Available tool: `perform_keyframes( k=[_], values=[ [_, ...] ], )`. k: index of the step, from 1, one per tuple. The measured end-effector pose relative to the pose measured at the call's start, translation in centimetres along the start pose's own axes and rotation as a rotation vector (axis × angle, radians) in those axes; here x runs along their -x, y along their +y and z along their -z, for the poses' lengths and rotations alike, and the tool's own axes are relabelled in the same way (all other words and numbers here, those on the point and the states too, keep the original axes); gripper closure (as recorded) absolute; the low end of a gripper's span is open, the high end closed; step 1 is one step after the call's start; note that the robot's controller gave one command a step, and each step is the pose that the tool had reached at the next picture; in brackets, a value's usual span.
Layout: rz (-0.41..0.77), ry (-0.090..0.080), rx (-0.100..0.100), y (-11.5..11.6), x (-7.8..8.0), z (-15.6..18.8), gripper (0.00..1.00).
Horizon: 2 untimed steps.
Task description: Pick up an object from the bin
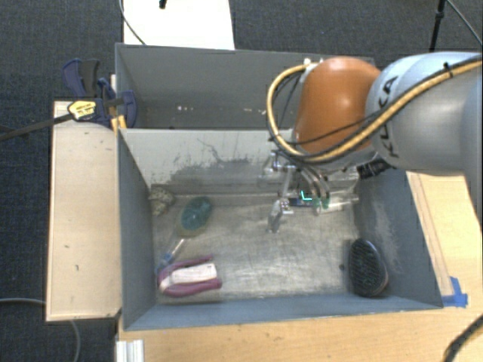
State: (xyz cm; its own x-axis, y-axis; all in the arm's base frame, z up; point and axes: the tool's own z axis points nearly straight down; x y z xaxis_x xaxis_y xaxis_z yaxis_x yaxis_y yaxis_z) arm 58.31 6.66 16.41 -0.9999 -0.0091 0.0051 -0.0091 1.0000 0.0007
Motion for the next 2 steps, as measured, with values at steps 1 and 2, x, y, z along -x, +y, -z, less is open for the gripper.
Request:
perform_keyframes(
  k=[1, 2],
  values=[
    [0.142, 0.002, 0.001, 7.4, -9.4, -4.4, 0.00],
    [0.473, -0.006, -0.001, 13.9, -7.9, -9.3, 0.00]
  ],
)
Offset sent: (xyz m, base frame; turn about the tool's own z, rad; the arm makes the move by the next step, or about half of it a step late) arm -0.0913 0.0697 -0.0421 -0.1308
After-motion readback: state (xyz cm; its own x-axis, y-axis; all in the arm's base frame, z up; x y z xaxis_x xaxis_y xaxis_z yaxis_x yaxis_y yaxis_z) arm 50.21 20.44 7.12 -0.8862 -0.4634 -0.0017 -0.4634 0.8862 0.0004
